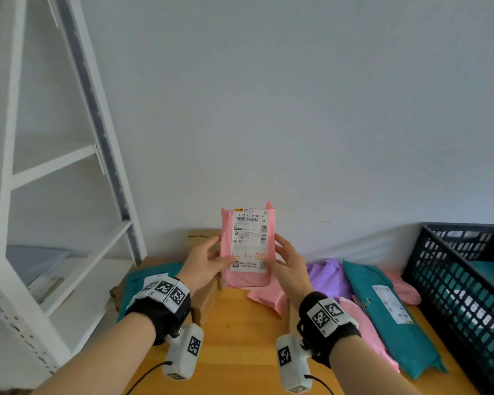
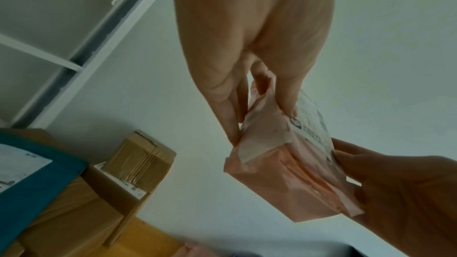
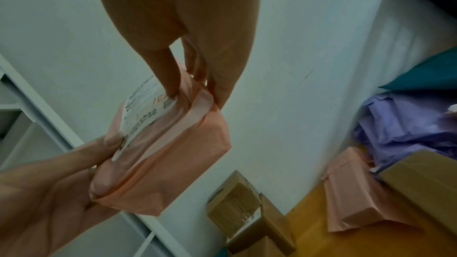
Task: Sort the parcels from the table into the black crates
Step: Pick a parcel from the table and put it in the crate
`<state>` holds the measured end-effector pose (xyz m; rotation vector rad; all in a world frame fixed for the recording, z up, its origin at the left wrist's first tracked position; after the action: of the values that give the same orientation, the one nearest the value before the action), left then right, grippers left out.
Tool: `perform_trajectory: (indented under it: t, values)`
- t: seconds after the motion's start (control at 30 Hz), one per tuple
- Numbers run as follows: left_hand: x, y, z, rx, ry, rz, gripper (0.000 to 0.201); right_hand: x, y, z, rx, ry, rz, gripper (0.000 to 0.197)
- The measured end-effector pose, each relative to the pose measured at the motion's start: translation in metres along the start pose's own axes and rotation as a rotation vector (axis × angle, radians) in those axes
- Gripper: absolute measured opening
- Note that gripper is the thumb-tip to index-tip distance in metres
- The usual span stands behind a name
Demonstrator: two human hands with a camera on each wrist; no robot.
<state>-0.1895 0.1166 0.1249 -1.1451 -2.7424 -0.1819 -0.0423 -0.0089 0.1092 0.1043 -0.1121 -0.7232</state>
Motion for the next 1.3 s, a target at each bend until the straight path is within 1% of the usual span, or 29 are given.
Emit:
perform_trajectory:
  t: [0.13, 0.33, 0.47, 0.8, 0.93, 1.03, 1.13, 1.3]
  values:
    - [0.014, 0.006, -0.023, -0.067, -0.034, -0.004, 0.054, -0.008, 0.008, 0.024, 0.078, -0.028, -0.015, 0.056]
    - [0.033, 0.014, -0.06, -0.165, -0.069, -0.053, 0.061, -0.012, 0.025, 0.058, 0.147, -0.002, 0.012, 0.062]
    - [0.039, 0.018, -0.074, -0.228, -0.046, -0.069, 0.062, -0.014, 0.031, 0.074, 0.194, -0.008, 0.025, 0.063]
    - [0.043, 0.022, -0.078, -0.235, -0.047, -0.064, 0.062, -0.017, 0.033, 0.08, 0.211, -0.044, 0.02, 0.061]
    - [0.031, 0.022, -0.07, -0.221, -0.052, -0.024, 0.063, -0.007, 0.027, 0.07, 0.197, -0.093, -0.028, 0.06]
    - [0.013, 0.023, -0.061, -0.2, -0.075, 0.044, 0.063, 0.006, 0.017, 0.056, 0.154, -0.12, -0.081, 0.06]
    - [-0.012, 0.026, -0.043, -0.147, -0.081, 0.112, 0.063, 0.024, -0.001, 0.038, 0.092, -0.125, -0.153, 0.059]
    - [-0.075, 0.021, -0.017, -0.076, -0.058, 0.269, 0.065, 0.068, -0.043, 0.008, -0.025, -0.184, -0.28, 0.055]
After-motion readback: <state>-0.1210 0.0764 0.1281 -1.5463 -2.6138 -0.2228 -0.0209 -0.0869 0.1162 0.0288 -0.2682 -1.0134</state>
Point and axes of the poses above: each hand's wrist, its own y-axis towards the middle knuckle, its own x-axis out of the back of the hand, z = x × y, the point moved 5 cm from there along y, towards the middle knuckle, and after that the axes turned 5 degrees about -y, right-handed, at the moved point
